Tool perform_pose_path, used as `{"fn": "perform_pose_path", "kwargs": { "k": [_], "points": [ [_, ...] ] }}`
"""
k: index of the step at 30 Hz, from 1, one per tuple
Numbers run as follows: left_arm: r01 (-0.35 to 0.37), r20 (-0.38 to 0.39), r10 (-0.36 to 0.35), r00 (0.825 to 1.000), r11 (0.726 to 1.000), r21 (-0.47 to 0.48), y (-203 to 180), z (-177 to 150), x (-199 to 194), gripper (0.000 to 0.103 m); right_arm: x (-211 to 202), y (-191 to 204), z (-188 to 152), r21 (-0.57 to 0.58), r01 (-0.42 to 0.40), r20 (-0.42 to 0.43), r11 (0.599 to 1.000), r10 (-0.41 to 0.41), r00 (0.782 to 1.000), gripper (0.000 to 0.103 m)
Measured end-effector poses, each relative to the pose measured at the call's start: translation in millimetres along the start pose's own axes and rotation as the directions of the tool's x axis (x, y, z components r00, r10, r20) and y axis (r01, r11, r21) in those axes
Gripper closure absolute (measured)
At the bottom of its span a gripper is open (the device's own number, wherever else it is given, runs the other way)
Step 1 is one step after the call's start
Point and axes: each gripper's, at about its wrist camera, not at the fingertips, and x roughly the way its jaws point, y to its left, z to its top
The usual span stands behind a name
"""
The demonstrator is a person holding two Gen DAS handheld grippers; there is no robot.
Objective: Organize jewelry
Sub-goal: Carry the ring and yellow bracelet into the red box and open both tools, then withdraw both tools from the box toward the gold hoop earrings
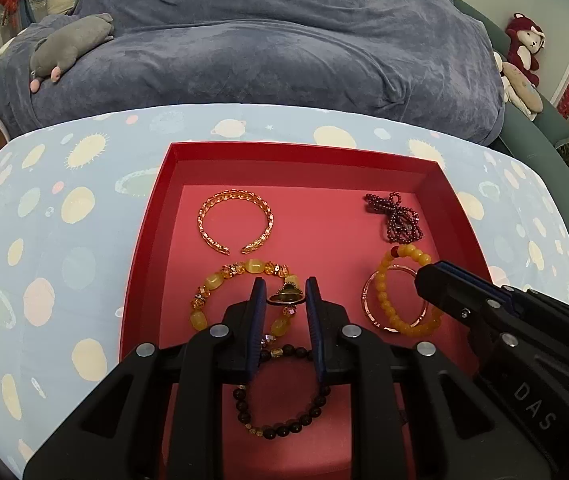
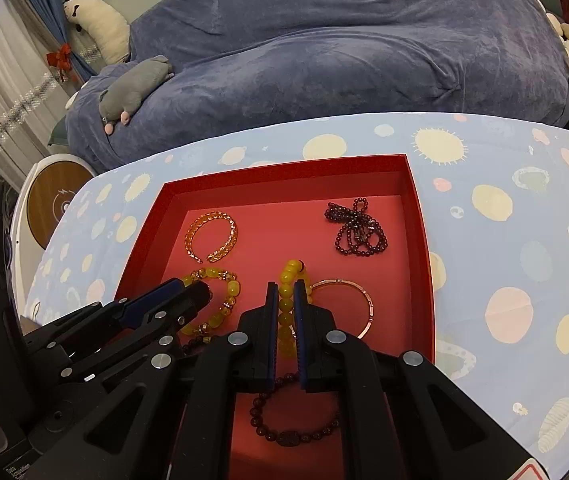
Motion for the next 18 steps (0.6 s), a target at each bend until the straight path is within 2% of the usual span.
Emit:
{"fn": "perform_pose_path", "kwargs": {
  "k": [4, 6, 8, 9, 11, 13, 18],
  "points": [
    [-0.001, -0.004, 0.001, 1.000, 1.000, 0.004, -2, -1, 3, 0.083, 2, -2, -2, -0.008, 0.020, -0.008, 1.000, -0.020, 1.000, 0.094],
    [0.002, -0.005, -0.002, 1.000, 1.000, 0.006, -3, -1, 3, 0.080, 1, -5, -2, -0.006, 0.029, -0.003, 1.000, -0.029, 1.000, 0.091],
    [-0.015, -0.004, 0.015, 1.000, 1.000, 0.014, -5, -2, 2, 0.061, -3, -8, -3, 0.006, 0.033, 0.002, 0.999, -0.033, 0.999, 0.085],
    [-0.031, 0.004, 0.031, 1.000, 0.999, 0.017, -6, -3, 1, 0.058, -5, -10, -3, 0.013, 0.040, 0.008, 0.999, -0.040, 0.999, 0.079],
    [-0.044, 0.015, 0.044, 0.999, 0.999, 0.015, -7, -4, -4, 0.052, -12, -12, -4, 0.019, 0.046, 0.019, 0.999, -0.046, 0.999, 0.076],
    [-0.042, 0.013, 0.042, 0.999, 0.999, 0.007, -7, -5, -8, 0.051, -19, -11, -5, 0.013, 0.050, 0.028, 0.999, -0.051, 0.998, 0.073],
    [-0.039, 0.031, 0.039, 0.999, 0.999, 0.000, -8, -7, -24, 0.051, -39, -1, -10, -0.025, 0.069, 0.055, 0.997, -0.067, 0.996, 0.072]
  ]
}}
